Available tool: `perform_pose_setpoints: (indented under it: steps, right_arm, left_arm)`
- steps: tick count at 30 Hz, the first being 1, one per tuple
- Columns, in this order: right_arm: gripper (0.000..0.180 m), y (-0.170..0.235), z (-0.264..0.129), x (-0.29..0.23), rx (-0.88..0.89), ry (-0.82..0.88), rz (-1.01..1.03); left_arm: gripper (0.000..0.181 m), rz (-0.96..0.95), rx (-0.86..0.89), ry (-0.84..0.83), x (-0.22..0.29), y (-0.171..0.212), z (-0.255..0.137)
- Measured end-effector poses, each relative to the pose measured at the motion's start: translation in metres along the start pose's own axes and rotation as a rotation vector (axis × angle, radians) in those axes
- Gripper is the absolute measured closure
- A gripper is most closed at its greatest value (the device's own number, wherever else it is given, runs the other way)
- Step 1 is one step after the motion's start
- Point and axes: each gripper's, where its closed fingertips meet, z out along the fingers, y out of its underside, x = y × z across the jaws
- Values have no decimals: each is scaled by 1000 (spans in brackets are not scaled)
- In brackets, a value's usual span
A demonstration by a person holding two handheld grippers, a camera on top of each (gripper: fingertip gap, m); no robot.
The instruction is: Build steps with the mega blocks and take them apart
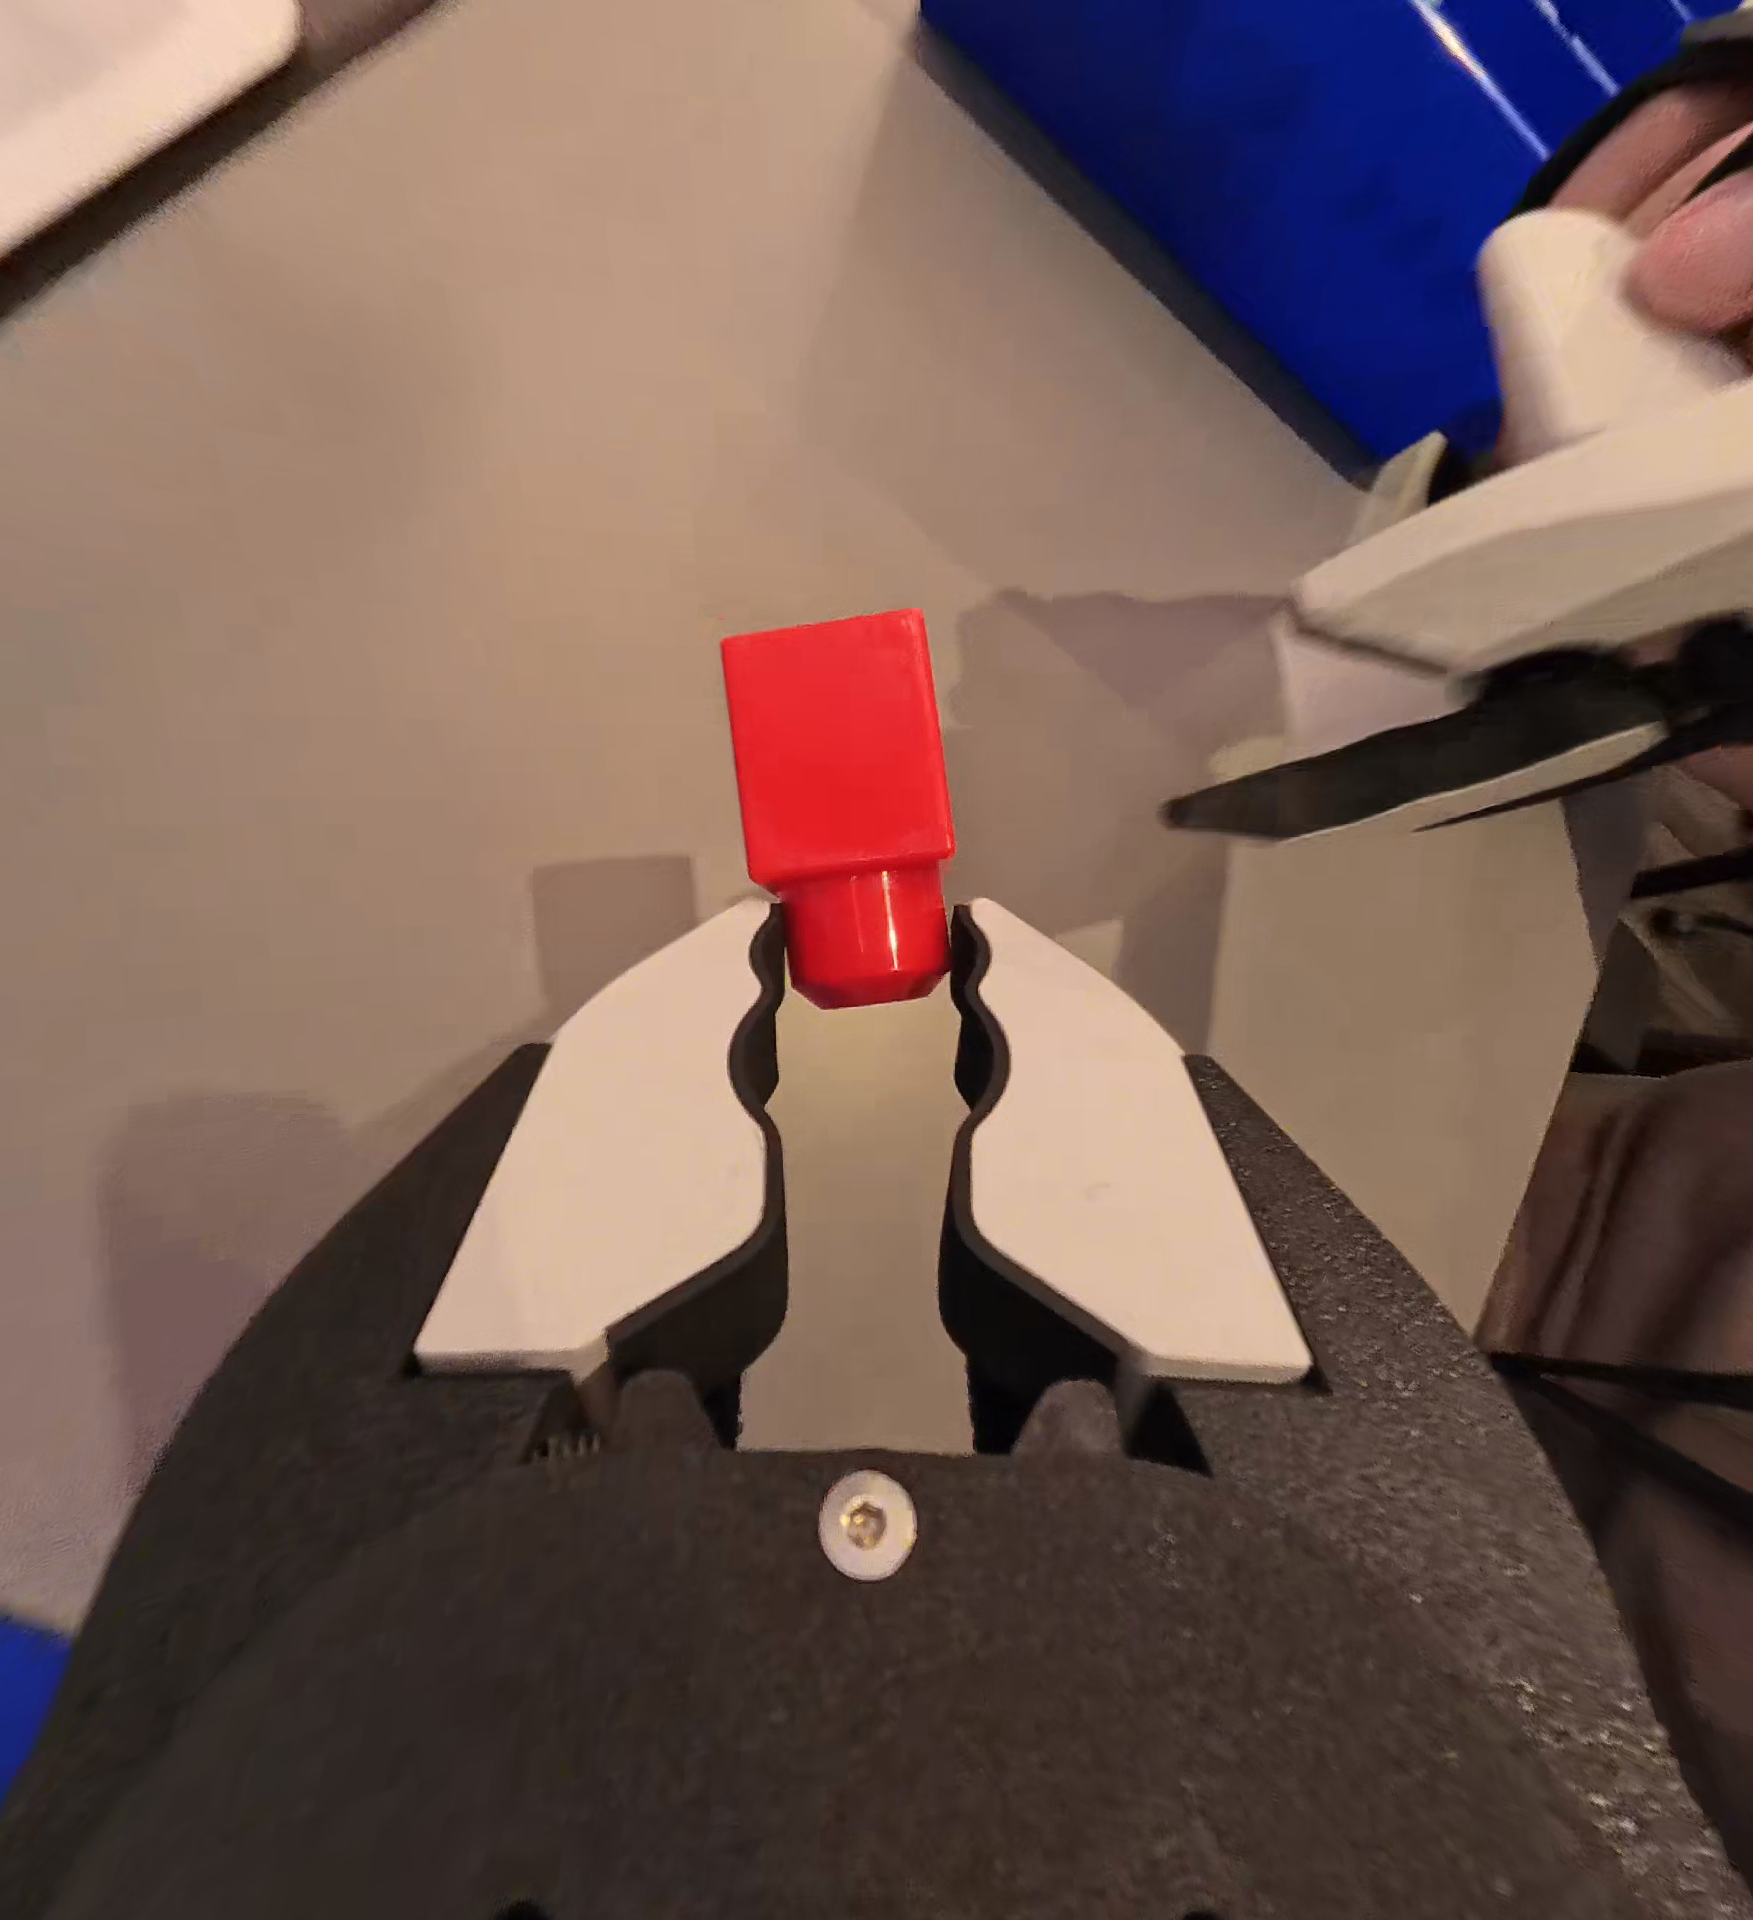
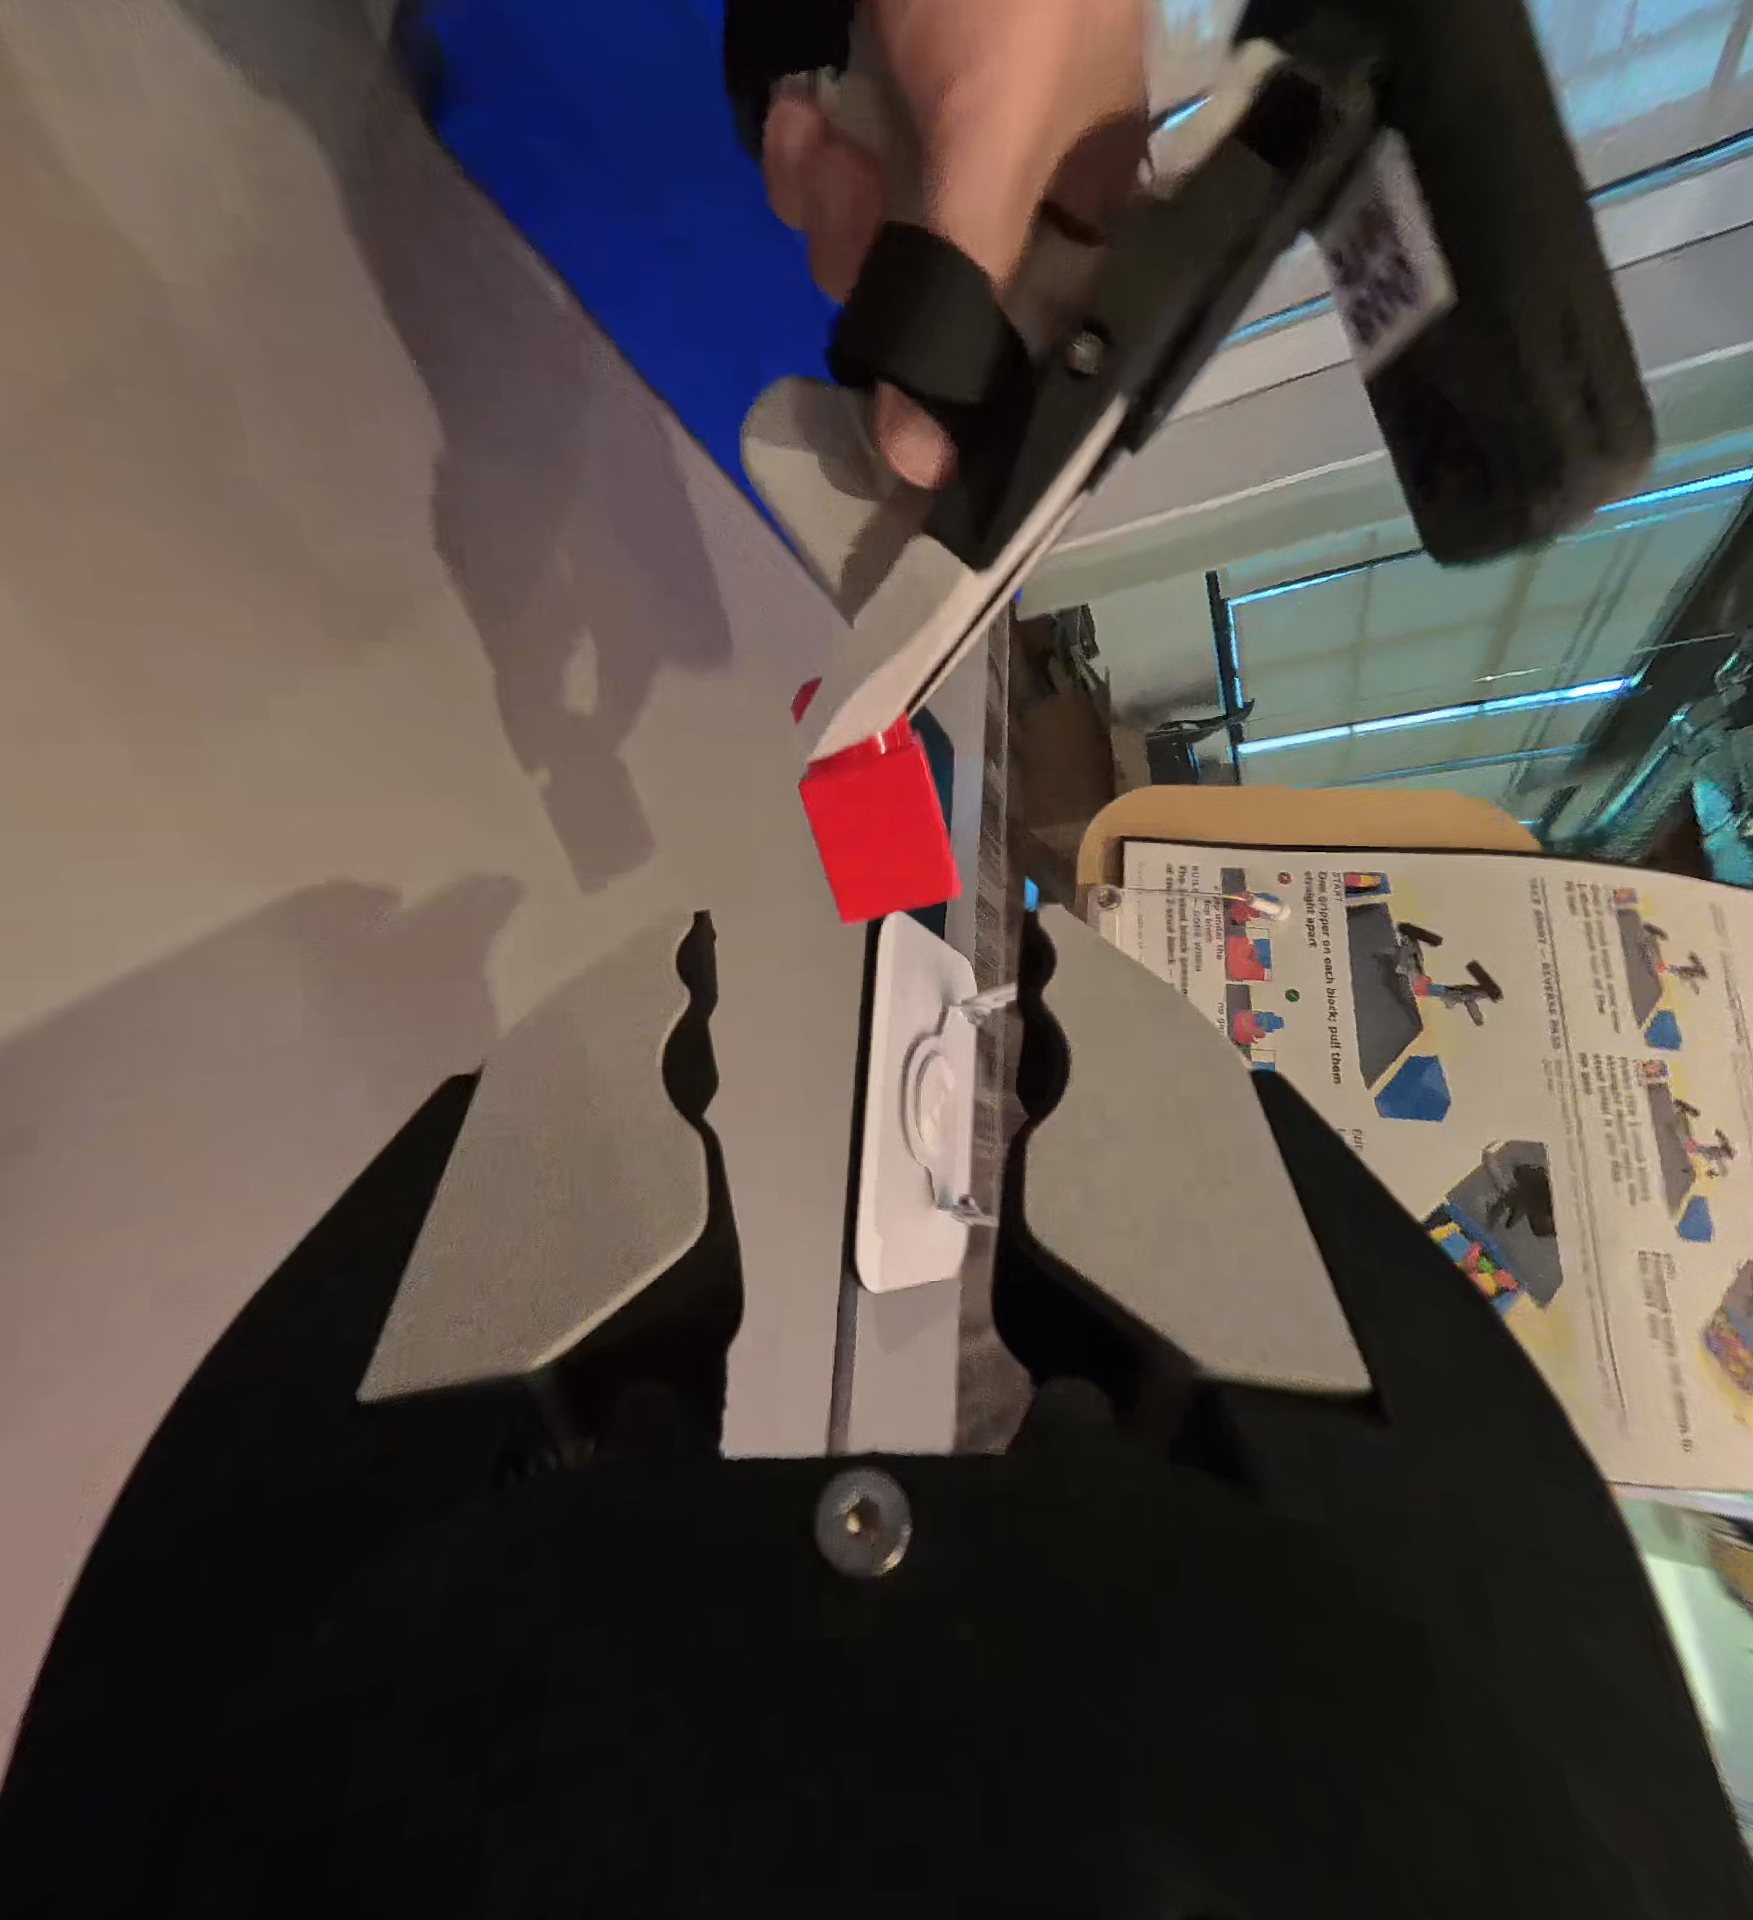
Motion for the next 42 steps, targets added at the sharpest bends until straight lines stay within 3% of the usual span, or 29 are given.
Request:
perform_pose_setpoints:
  steps: [7, 10, 13, 15, 16, 18, 20, 23, 26, 32, 42]
  right_arm:
    - [123, 33, 45, -41, -238, -12, -196]
    - [140, 44, 51, -44, -302, -16, -177]
    - [141, 49, 50, -44, -264, -57, -14]
    - [142, 56, 51, -43, -196, -89, 206]
    - [142, 61, 53, -44, -147, -116, 362]
    - [142, 69, 59, -48, -41, -198, 725]
    - [142, 77, 66, -53, 49, -283, 1023]
    - [141, 101, 75, -65, 9, -320, 1097]
    - [141, 110, 77, -71, -17, -325, 1057]
    - [142, 108, 76, -76, 14, -404, 1111]
    - [143, 119, 72, -88, -74, -453, 1030]
  left_arm:
    - [150, 0, -95, 58, 18, 9, 40]
    - [150, 26, -107, 37, 18, 11, 43]
    - [150, 24, -11, 71, 19, -5, 33]
    - [154, 22, 142, 97, 18, -27, 11]
    - [146, 26, 218, 89, 13, -37, -5]
    - [125, 29, 363, -31, -14, -50, -44]
    - [117, 29, 446, -305, -66, -46, -93]
    - [115, -4, 480, -694, -138, -9, -165]
    - [116, -69, 505, -806, -182, 29, -195]
    - [110, -323, 415, -616, -229, 79, -162]
    - [126, -248, 68, -800, -267, 110, -123]
